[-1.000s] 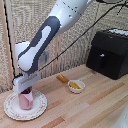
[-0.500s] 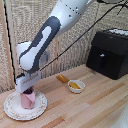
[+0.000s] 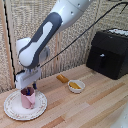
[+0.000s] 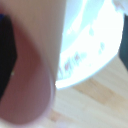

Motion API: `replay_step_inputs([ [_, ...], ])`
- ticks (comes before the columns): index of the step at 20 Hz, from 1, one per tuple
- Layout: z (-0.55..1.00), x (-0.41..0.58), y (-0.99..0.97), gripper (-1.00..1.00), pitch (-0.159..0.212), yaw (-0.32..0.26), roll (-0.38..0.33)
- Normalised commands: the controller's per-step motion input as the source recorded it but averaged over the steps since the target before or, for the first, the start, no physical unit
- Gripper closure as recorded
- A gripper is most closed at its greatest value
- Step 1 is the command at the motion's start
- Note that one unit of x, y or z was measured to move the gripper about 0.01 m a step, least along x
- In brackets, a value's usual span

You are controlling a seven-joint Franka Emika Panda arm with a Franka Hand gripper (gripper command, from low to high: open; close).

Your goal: Please focus on the pink mug and carefully direct your gripper towards it. Gently take hold of the pink mug using your grasping instrument. Exercise caution as you elevate the pink mug off the tabletop. Shift the pink mug so it is above the white platter. With precision, slowly place the pink mug onto the white platter.

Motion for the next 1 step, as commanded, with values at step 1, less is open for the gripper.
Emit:
replay_step_inputs([
  [1,0.56,0.243,0.0,-1.0,0.097,-0.058,0.0],
])
